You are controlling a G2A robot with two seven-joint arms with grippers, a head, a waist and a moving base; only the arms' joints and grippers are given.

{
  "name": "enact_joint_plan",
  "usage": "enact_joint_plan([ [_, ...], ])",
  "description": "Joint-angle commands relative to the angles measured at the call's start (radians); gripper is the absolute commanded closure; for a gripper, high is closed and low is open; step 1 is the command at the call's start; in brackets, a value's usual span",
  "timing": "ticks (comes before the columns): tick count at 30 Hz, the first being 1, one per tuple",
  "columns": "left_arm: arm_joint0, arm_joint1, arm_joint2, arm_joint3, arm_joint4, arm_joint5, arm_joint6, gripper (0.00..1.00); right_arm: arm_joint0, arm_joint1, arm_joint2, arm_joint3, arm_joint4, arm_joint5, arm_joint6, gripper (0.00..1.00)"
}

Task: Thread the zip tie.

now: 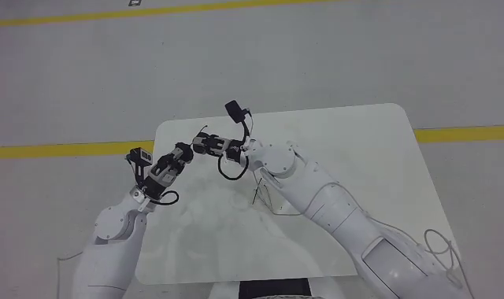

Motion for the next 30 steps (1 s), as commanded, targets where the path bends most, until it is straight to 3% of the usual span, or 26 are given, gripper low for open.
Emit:
enact_joint_plan([
  [1,0.0,0.0,0.0,0.002,0.001,0.0,0.0,1.0,0.0,-0.001,0.001,0.002,-0.001,0.0,0.001,1.0],
  [5,0.0,0.001,-0.001,0.003,0.003,-0.001,0.0,1.0,0.0,-0.003,0.002,0.004,-0.003,0.001,0.003,1.0],
  [6,0.0,0.002,-0.001,0.004,0.003,-0.001,0.0,1.0,-0.001,-0.004,0.003,0.005,-0.003,0.0,0.004,0.85],
  [7,0.0,0.002,-0.002,0.004,0.003,-0.002,0.0,1.0,-0.001,-0.004,0.004,0.005,-0.003,0.0,0.005,0.57],
  [8,0.0,0.002,-0.003,0.005,0.003,-0.002,-0.001,1.0,-0.002,-0.004,0.006,0.006,-0.002,0.001,0.005,0.03],
  [17,0.006,0.005,-0.01,0.006,-0.008,-0.006,-0.024,1.0,-0.015,0.003,0.04,0.007,-0.003,-0.01,0.018,0.0],
  [21,0.011,0.009,-0.024,0.004,-0.027,0.003,-0.057,1.0,-0.027,0.013,0.08,0.018,0.037,-0.047,0.057,0.0],
  [26,0.019,0.017,-0.059,0.001,-0.07,0.036,-0.142,1.0,-0.034,0.026,0.137,0.062,0.139,-0.09,0.182,0.0],
  [30,0.029,0.029,-0.103,0.001,-0.099,0.083,-0.238,1.0,-0.008,0.03,0.156,0.132,0.228,-0.102,0.35,0.0],
])
